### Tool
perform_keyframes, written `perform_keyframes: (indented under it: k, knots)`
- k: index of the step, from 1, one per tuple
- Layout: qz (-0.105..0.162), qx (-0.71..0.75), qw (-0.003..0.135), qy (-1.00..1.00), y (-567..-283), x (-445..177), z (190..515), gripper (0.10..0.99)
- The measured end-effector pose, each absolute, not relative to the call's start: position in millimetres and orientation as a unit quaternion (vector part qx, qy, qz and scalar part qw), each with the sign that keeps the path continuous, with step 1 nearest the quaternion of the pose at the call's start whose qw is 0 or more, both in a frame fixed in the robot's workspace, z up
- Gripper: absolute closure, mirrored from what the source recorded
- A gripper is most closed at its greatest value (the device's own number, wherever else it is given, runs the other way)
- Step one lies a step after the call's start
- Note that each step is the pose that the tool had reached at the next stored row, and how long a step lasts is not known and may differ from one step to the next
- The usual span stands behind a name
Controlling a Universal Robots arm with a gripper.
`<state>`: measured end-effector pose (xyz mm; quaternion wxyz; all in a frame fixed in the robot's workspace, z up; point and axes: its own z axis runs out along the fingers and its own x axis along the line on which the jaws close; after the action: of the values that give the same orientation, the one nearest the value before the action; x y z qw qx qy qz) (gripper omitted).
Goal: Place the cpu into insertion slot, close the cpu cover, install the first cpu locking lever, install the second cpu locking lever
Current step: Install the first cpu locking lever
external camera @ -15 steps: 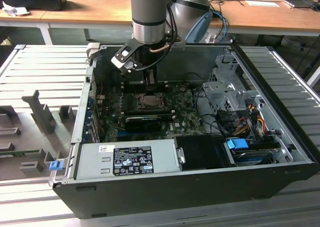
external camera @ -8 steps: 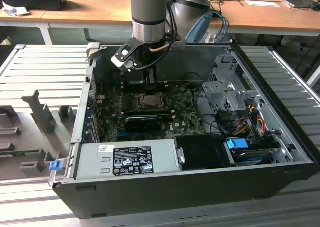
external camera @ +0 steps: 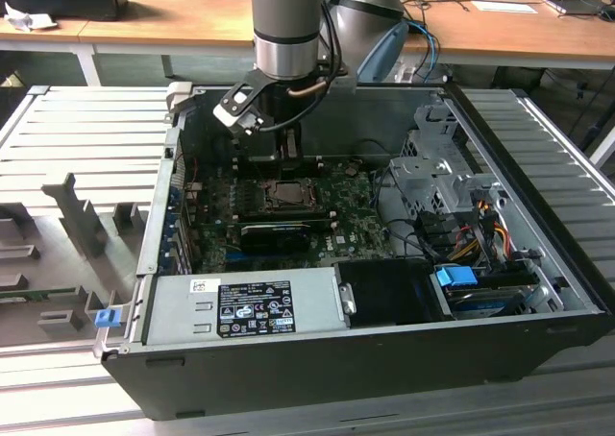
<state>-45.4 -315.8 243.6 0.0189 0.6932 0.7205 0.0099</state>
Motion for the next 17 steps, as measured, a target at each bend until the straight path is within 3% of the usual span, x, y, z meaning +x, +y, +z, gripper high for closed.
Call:
perform_keyframes:
  k: [17]
  knots:
    - [0.009, 0.693, 0.020, 0.720, -316, -45, 276, 0.980]
